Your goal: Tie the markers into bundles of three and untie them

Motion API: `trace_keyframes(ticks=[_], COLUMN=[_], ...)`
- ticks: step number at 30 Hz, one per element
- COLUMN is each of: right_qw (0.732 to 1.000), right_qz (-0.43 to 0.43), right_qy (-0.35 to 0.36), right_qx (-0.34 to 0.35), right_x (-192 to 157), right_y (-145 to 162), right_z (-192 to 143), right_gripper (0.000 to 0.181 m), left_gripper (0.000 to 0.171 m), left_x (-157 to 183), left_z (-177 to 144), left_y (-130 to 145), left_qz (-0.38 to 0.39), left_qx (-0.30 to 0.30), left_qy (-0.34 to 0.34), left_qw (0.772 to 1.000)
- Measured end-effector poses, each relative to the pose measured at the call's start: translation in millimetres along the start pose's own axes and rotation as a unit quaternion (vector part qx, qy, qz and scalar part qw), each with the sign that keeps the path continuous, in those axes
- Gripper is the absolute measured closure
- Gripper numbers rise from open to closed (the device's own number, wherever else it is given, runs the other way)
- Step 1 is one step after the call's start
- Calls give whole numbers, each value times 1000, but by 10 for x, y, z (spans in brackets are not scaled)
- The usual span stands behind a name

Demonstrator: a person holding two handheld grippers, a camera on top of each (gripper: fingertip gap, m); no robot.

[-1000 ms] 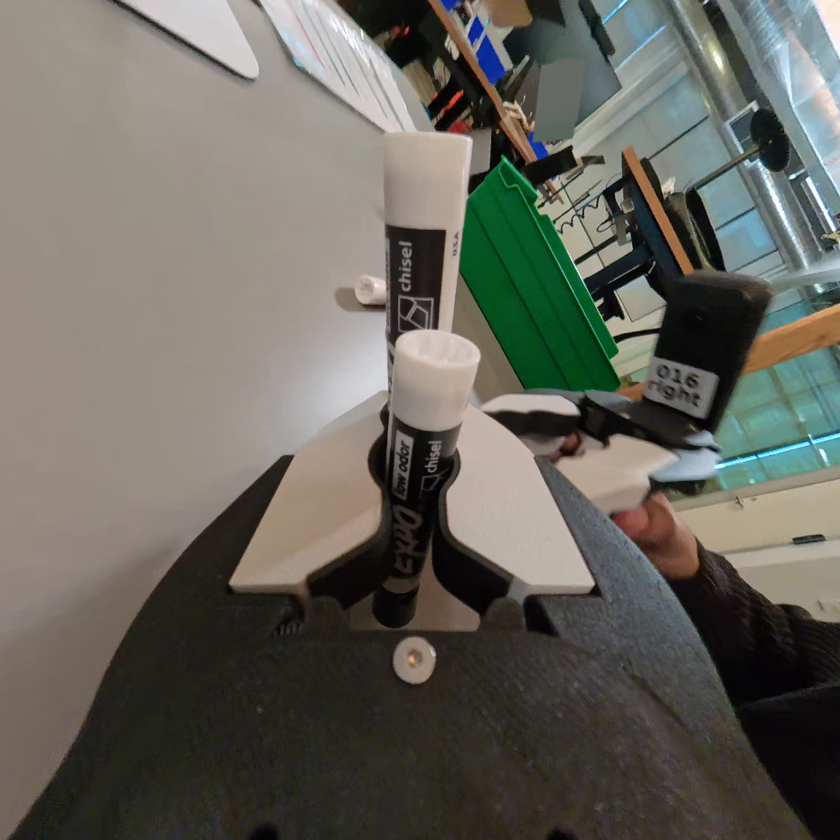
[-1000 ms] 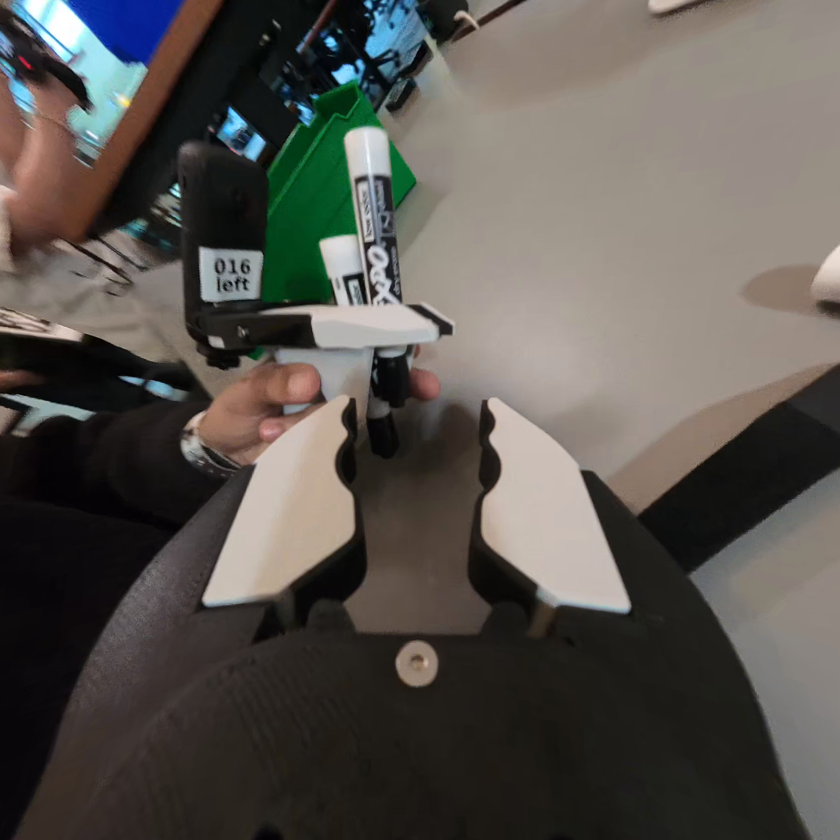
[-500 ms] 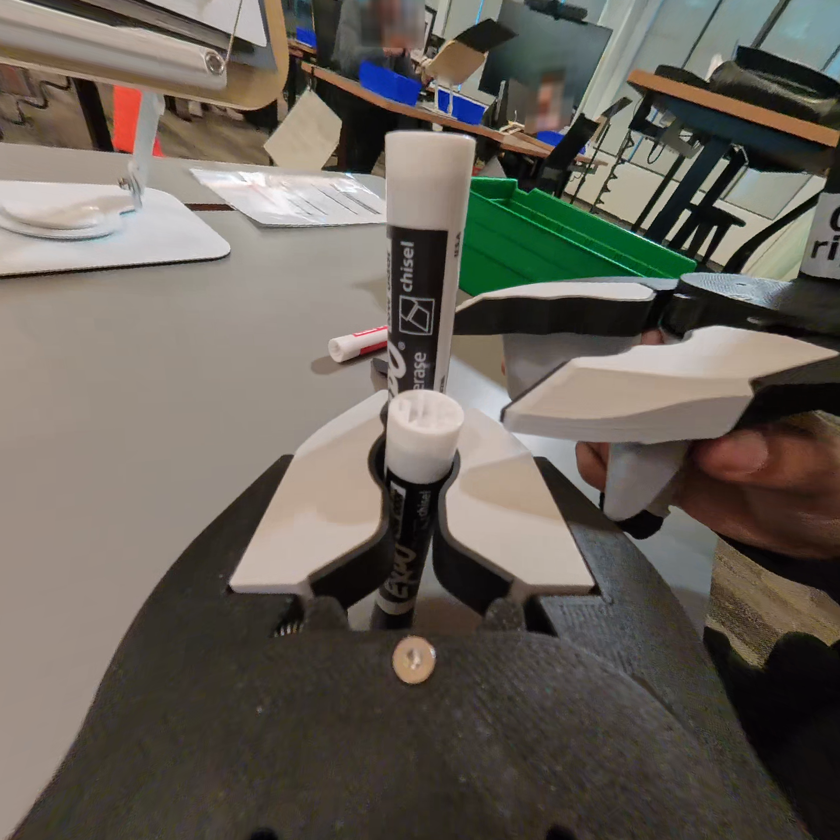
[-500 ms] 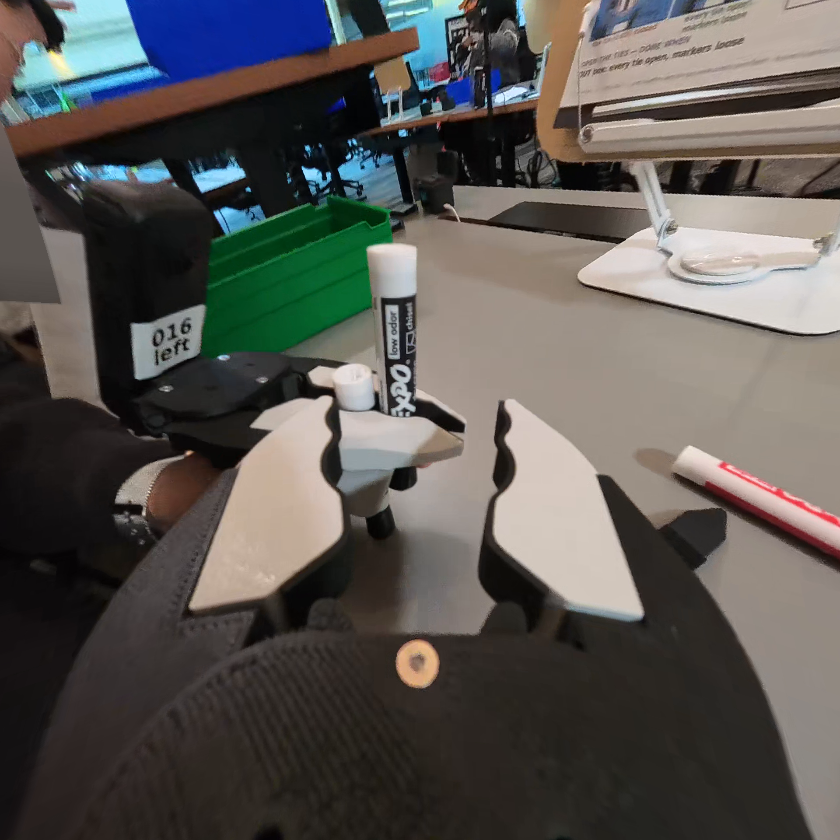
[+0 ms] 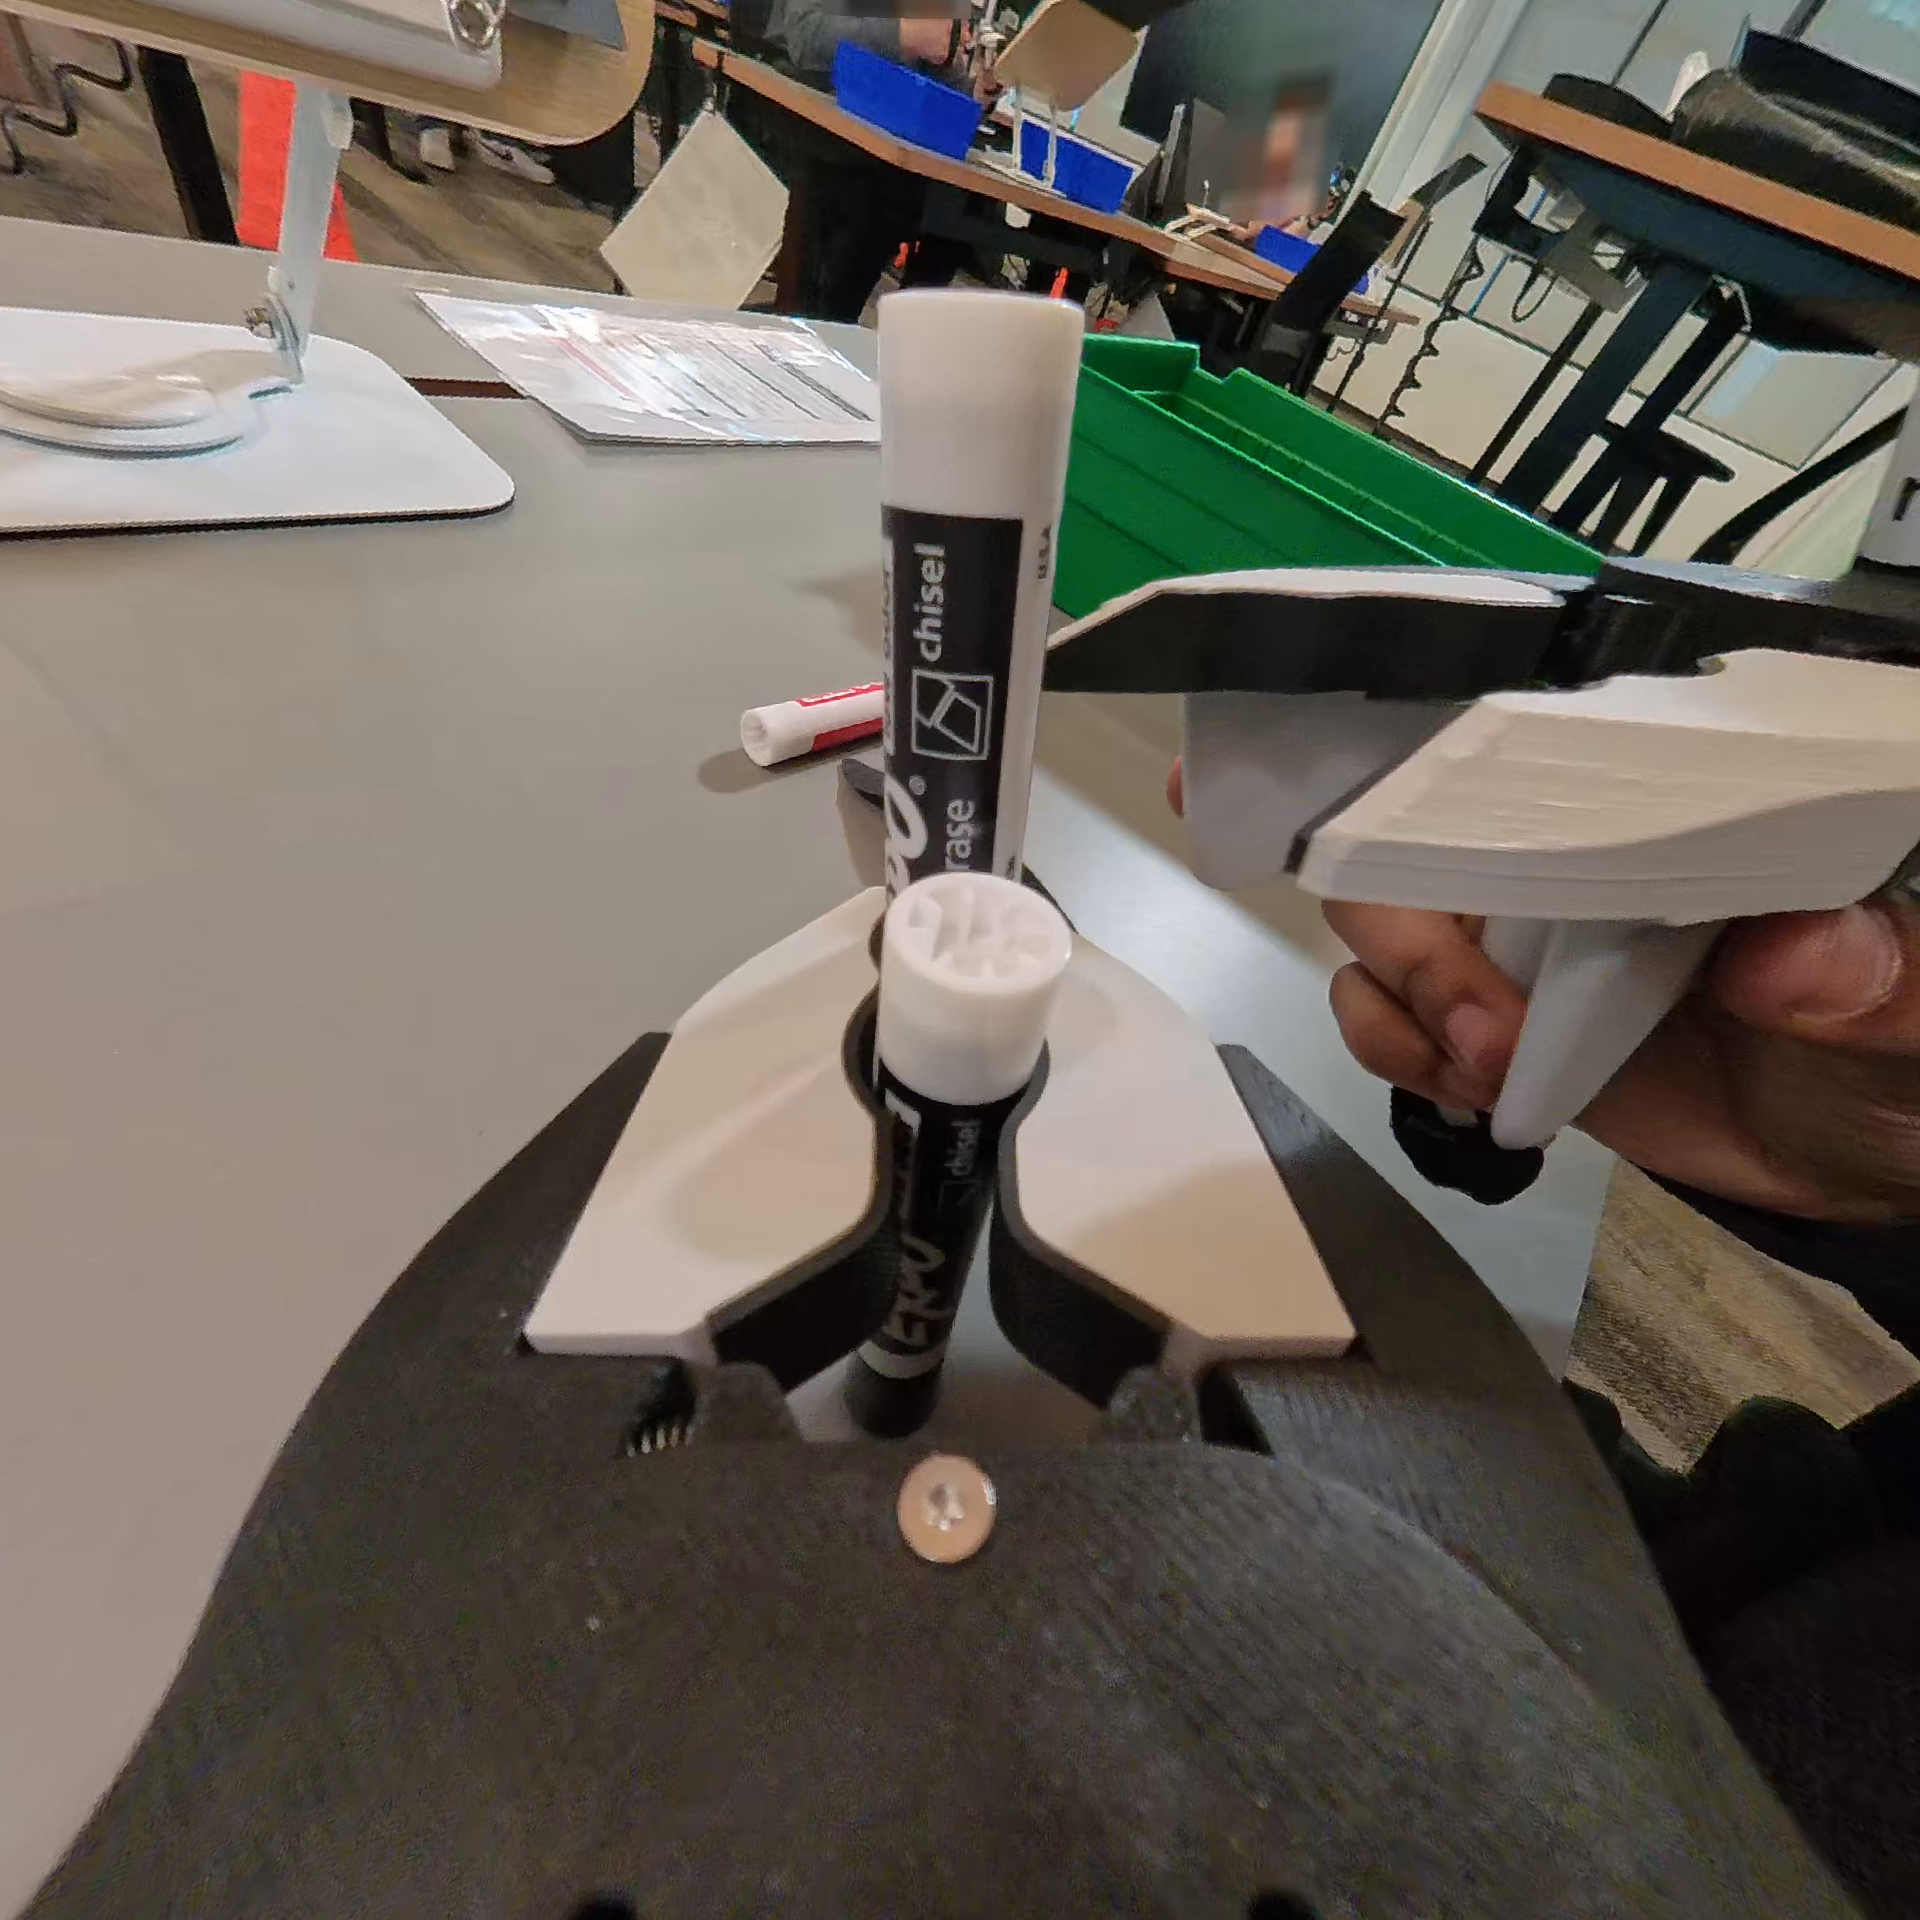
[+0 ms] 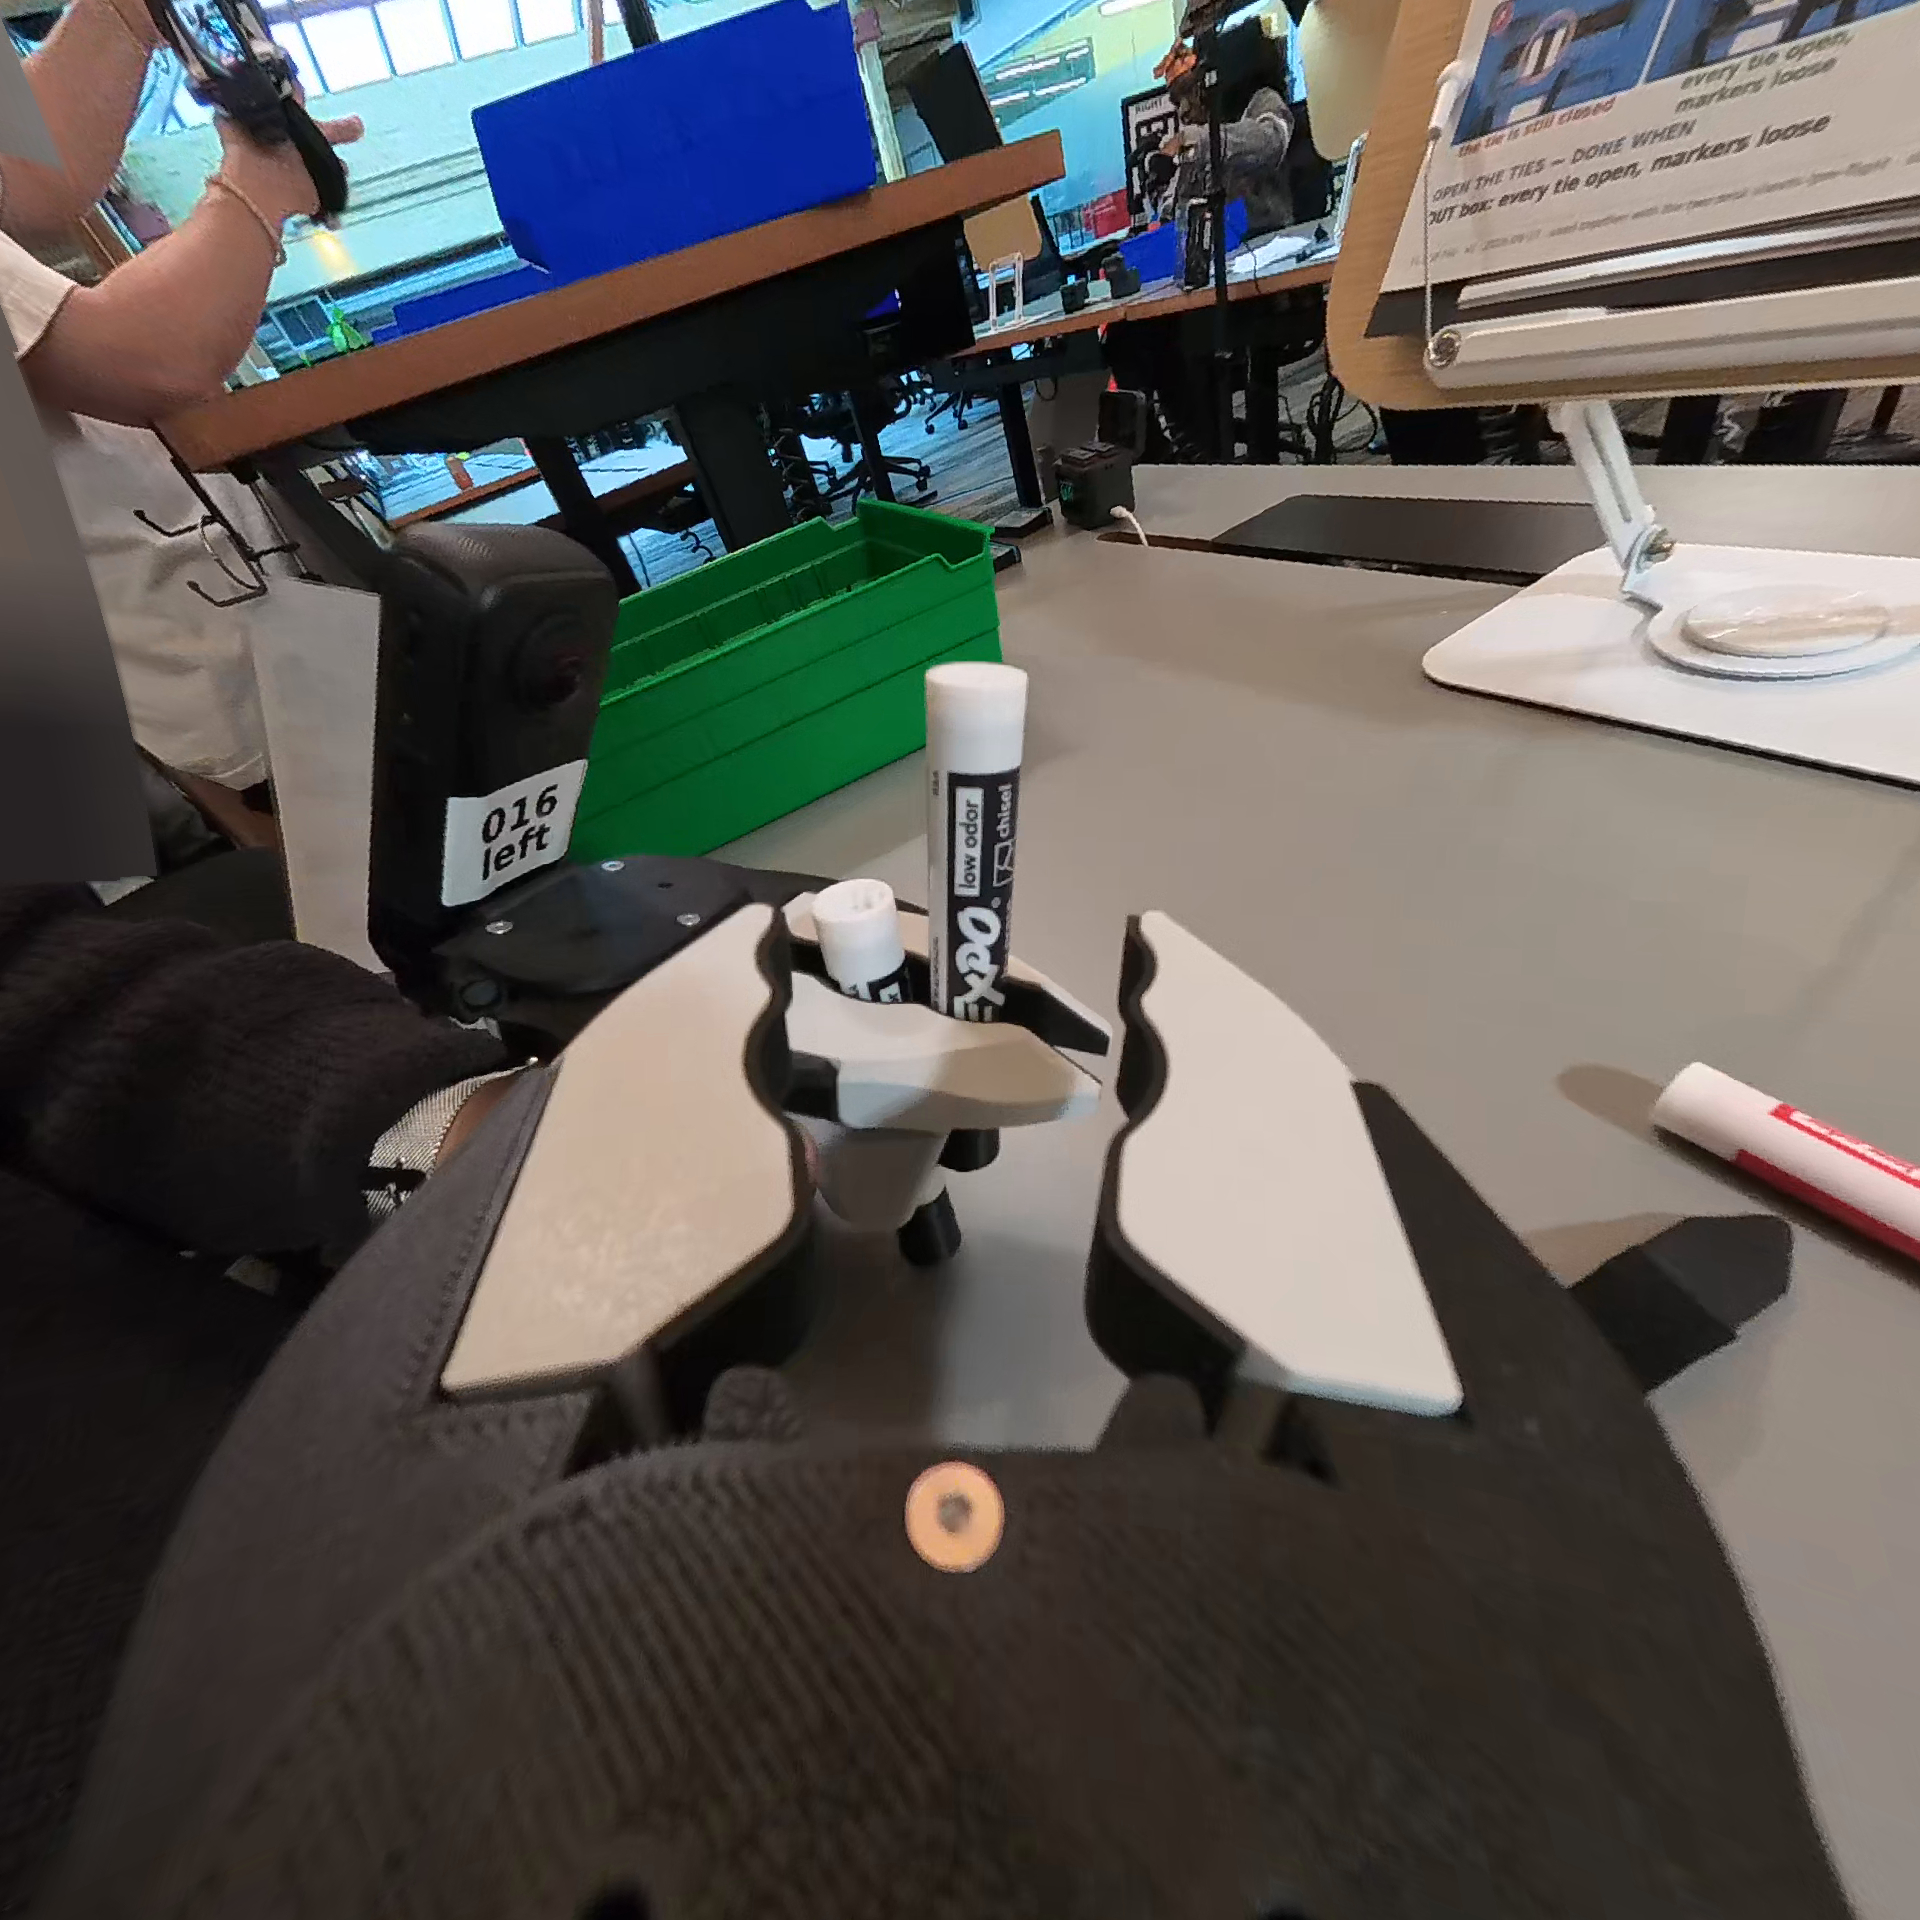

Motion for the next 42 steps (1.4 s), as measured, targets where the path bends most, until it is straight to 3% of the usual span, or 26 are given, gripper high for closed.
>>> trace_keyframes(ticks=[24,42], right_qw=[998,999], right_qz=[38,19], right_qy=[-38,-39], right_qx=[-21,-6], right_x=[-21,-167], right_y=[70,133], right_z=[62,84], right_gripper=[120,121], left_gripper=[154,149], left_x=[139,166], left_z=[-19,-116], left_y=[5,54], left_qz=[59,77], left_qx=[1,-16], left_qy=[15,-16], left_qw=[998,997])
Point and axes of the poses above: each gripper's, where its closed fingertips meet, z out along the fingers, y out of its underside, x = y × z across the jaws, the point moved 7 cm from there along -z, back along the fingers, and after that the axes turned 5 degrees about y, right-handed, at the moved point
